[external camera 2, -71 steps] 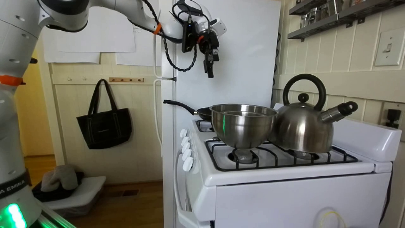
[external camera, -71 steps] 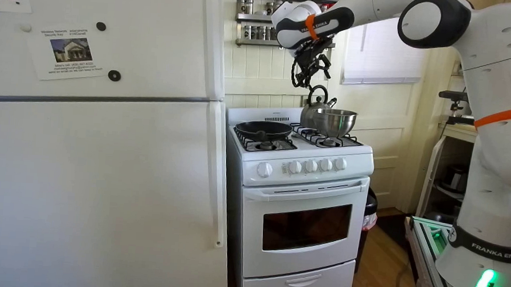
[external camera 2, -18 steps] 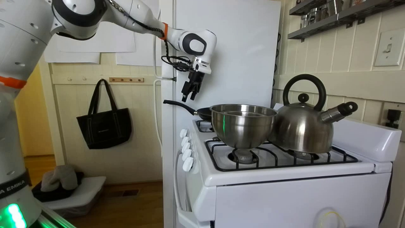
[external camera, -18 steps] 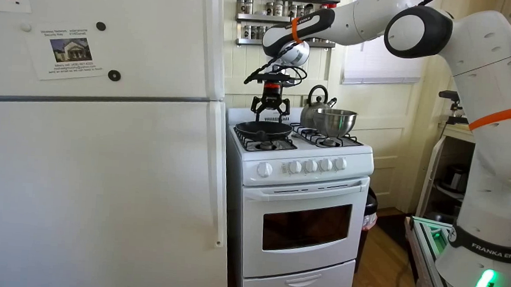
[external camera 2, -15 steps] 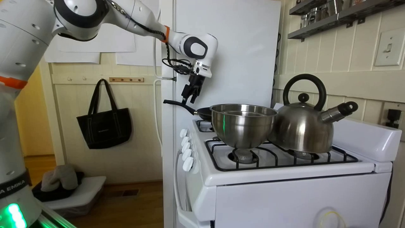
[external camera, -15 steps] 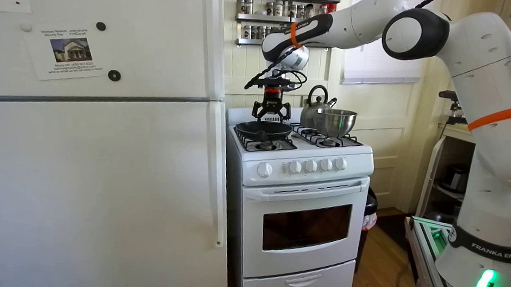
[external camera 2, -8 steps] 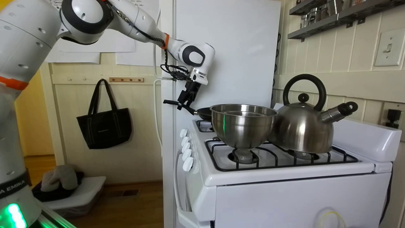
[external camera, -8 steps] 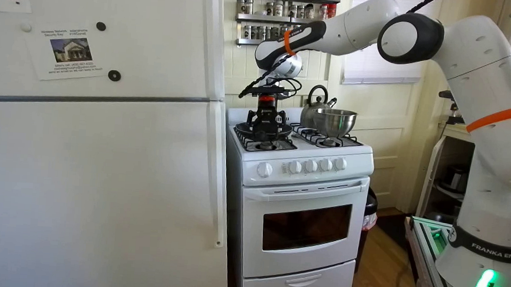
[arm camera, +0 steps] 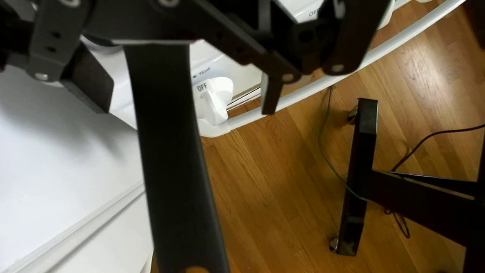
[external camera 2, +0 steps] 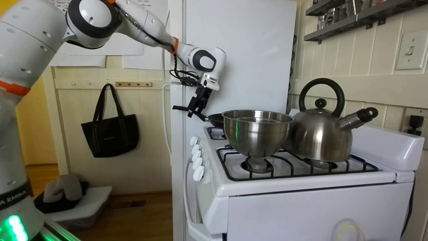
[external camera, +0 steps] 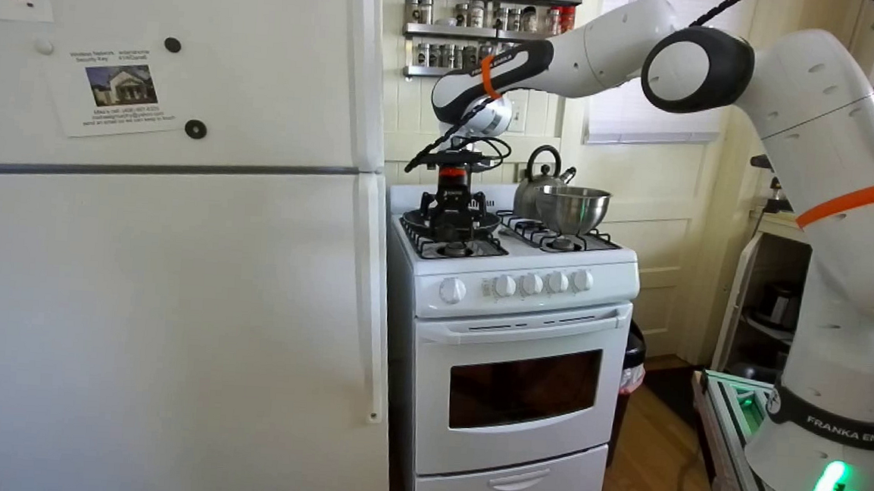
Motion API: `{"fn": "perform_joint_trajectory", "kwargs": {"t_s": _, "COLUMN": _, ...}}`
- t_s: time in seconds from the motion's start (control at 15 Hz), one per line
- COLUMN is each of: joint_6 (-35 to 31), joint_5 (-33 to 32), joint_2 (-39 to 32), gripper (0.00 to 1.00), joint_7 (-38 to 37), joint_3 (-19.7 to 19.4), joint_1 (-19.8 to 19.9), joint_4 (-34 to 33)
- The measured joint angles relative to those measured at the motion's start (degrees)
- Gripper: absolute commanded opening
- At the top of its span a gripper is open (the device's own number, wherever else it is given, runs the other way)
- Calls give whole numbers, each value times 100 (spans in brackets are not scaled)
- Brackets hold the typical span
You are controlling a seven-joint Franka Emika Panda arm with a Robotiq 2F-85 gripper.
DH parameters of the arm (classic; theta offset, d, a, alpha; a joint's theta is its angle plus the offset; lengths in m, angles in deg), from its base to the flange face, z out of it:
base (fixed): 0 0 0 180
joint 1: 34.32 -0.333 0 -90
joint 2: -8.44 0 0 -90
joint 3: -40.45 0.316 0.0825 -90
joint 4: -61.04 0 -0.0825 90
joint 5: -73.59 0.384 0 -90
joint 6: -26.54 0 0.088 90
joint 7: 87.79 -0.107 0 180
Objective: Move the silver bowl and the pan away
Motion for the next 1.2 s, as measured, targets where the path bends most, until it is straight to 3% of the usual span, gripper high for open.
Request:
{"fn": "perform_joint_trajectory", "kwargs": {"t_s": 0.2, "joint_6": -6, "joint_5": -25, "joint_2": -9, "gripper": 100, "joint_7": 2, "joint_3": 5, "joint_1": 2, "joint_4": -20}}
{"fn": "perform_joint_trajectory", "kwargs": {"t_s": 0.6, "joint_6": -60, "joint_5": 90, "joint_2": -78, "gripper": 100, "joint_7": 1307, "joint_3": 124, "joint_1": 188, "joint_4": -118}}
{"fn": "perform_joint_trajectory", "kwargs": {"t_s": 1.2, "joint_6": -61, "joint_5": 166, "joint_2": -210, "gripper": 100, "joint_7": 1392, "joint_3": 127, "joint_1": 225, "joint_4": -259}}
